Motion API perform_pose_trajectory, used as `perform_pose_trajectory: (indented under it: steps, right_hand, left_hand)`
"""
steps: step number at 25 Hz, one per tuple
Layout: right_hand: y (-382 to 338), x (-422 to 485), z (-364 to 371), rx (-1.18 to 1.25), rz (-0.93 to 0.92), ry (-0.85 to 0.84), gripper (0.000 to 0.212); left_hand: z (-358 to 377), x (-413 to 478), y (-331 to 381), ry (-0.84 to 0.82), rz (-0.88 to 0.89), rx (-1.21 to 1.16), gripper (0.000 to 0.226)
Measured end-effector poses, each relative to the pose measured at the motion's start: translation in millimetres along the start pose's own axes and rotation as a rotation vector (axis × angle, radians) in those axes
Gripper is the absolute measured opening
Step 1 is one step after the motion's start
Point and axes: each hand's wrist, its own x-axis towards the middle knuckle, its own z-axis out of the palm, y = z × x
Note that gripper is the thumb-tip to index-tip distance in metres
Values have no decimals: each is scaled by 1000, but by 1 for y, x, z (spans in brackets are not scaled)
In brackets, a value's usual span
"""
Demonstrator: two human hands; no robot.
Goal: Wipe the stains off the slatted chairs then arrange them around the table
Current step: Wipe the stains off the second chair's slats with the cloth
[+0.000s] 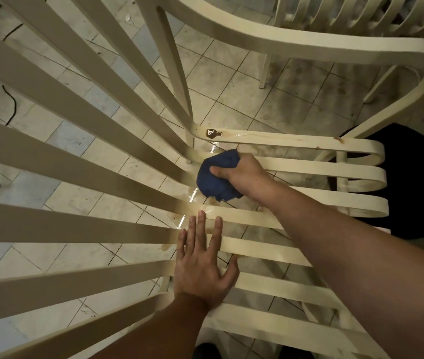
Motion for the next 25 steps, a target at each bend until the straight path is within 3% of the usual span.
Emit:
perform_pose_trajectory:
  steps: [4, 6, 9, 11, 15, 25]
  right_hand:
    - [23, -34, -50, 131, -4, 174, 22]
    - [40, -57, -87, 99, -147, 374, 21]
    - [71, -80, -153, -420, -413, 768, 37]
    - [89, -68, -193, -615, -429, 898, 51]
    - [96, -24, -199, -826, -202, 738, 63]
    - [52, 13, -62, -966, -378, 527, 65]
  left_hand:
    - [2, 0, -3, 16, 18, -17, 85]
    - [3, -1, -4, 18, 20, -25, 85]
    - [2, 0, -3, 14, 23, -24, 85]
    - [2, -1, -3, 8, 26, -21, 84]
    - [1, -1, -2, 8, 22, -16, 84]
    - [1, 0, -1, 18, 9, -2, 87]
